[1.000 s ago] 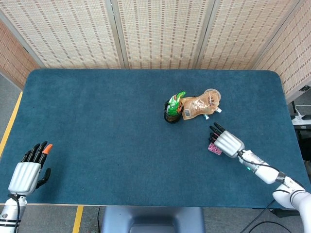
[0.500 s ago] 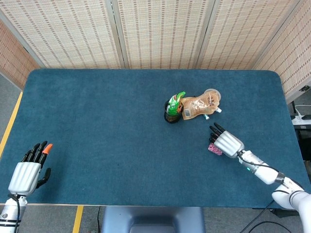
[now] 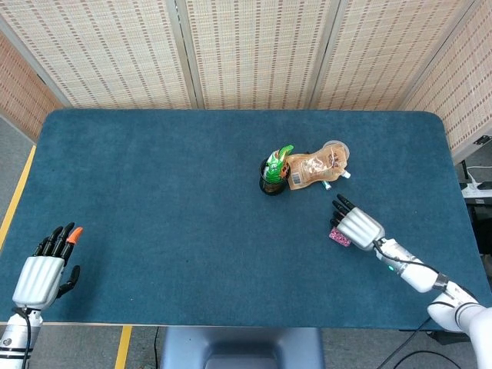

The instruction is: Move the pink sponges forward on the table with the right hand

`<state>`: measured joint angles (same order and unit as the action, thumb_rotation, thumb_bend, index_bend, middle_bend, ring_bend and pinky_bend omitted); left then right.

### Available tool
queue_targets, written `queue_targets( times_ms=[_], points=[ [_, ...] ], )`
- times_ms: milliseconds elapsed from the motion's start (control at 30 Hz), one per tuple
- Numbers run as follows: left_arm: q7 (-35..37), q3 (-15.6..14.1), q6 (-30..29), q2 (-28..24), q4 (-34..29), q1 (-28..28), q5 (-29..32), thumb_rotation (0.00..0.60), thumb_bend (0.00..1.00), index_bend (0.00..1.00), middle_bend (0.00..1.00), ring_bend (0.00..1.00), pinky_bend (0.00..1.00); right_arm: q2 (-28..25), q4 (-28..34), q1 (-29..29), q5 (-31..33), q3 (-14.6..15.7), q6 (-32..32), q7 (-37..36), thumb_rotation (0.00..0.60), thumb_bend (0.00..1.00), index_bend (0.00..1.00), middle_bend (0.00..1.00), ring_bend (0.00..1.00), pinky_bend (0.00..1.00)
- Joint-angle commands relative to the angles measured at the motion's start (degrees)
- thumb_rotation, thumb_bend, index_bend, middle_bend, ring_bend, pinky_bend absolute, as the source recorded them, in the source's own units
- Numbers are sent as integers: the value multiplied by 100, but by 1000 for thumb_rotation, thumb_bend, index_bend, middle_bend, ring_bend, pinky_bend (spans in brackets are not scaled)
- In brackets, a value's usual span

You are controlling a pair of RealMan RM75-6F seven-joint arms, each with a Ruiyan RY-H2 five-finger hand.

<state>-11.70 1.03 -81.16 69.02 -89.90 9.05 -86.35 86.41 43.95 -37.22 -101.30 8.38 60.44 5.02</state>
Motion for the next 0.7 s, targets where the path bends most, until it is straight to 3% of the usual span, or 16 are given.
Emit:
queue_targets(
  times_ms=[33,433,700],
  points=[
    [9,-8,-19,-3,4,-9,-16,600,478,0,15,43,193,-6,13,0,6,-8,27,-4,600,218,479,365,103,25],
    [42,-20,-58,-14,-7,-16,-69,600,476,0,15,43,193,-205,255,34,-10,-31,268,100,600,217,557,396,138,31],
    [32,-40,-93,-3,-14,-34,-110,600,476,0,15,43,193,-465,754,41,-132,-37,550,340,600,217,584,412,158,31]
  ],
)
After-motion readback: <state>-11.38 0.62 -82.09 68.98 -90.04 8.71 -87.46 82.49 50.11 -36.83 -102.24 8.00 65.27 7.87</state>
